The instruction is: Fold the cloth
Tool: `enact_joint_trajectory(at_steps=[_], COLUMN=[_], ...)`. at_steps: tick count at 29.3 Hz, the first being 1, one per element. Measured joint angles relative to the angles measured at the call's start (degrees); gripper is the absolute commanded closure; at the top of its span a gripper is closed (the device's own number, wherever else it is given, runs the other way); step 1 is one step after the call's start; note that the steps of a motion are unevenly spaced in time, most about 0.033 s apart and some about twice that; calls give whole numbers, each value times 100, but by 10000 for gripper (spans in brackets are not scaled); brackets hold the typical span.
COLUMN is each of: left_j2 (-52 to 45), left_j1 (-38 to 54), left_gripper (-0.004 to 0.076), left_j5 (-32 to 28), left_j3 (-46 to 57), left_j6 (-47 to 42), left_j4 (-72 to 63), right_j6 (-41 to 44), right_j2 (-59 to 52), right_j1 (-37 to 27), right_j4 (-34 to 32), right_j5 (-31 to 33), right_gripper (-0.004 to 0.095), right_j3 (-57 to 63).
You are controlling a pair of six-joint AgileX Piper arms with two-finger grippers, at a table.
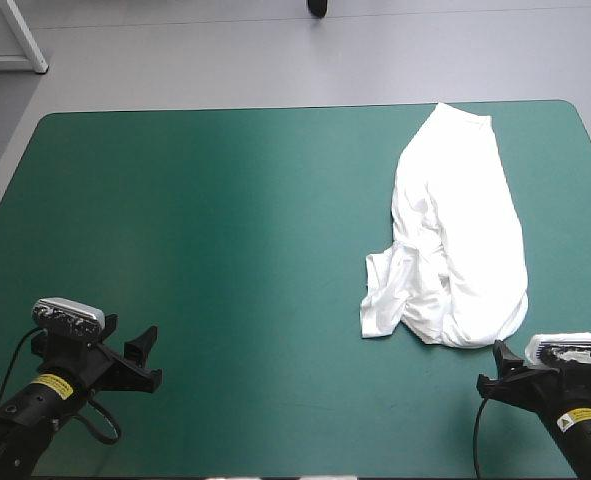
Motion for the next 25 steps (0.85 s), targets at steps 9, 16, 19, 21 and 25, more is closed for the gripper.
enact_joint_trajectory(at_steps=[9,16,19,21,25], left_j2=[0,0,0,0,0], left_j1=[0,0,0,0,0], left_gripper=[267,267,267,267,267], left_j5=[75,253,386,406,417], left_j3=[0,0,0,0,0], left_j6=[0,0,0,0,0], left_j4=[1,13,13,13,13], right_j6=[0,31,129,207,255], right_j2=[0,81,460,961,2275], right_j1=[0,0,0,0,0], right_j4=[0,-18,-100,-173,-145], right_j5=[0,259,290,360,636], right_gripper=[332,284,284,284,284], right_j3=[0,-372,-1055,-1615,-2703])
